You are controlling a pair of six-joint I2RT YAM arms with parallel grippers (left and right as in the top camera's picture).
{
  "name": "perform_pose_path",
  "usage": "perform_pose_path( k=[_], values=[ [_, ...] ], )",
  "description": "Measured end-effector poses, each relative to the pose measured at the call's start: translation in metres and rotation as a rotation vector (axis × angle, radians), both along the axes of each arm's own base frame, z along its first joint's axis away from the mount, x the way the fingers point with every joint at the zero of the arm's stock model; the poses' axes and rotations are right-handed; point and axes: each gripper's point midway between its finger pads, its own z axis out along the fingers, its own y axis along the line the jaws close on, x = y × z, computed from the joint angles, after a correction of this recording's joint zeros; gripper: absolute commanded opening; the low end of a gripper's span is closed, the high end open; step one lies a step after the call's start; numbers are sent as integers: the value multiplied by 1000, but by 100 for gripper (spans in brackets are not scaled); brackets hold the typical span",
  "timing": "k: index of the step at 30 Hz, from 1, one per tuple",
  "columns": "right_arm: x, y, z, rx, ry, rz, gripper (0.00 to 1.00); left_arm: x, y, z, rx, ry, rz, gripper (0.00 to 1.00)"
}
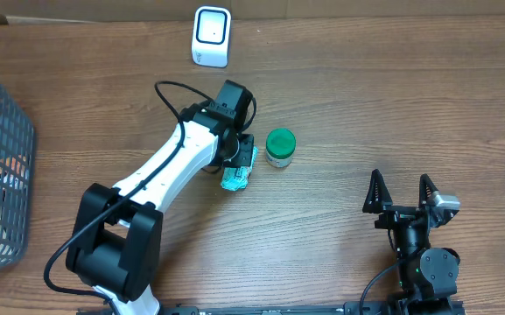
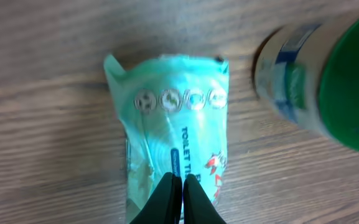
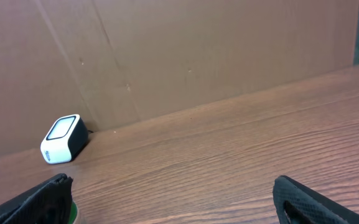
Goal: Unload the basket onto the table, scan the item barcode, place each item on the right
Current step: 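Lower the tissue pack beside the jar and open the left gripper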
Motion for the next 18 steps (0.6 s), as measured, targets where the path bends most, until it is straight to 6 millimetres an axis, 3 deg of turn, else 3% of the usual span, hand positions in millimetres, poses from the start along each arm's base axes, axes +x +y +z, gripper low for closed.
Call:
perform_pose_path(
  k=[8, 13, 18],
  values=[
    [0, 0, 0, 0, -1, 0, 100, -12, -3, -32, -43, 0, -47, 4],
    [0, 0, 0, 0, 0, 0, 100, -12, 0, -42, -21, 7, -41, 4],
    [0, 0, 0, 0, 0, -1, 100, -6, 15, -48, 1, 33, 71, 4]
  ],
)
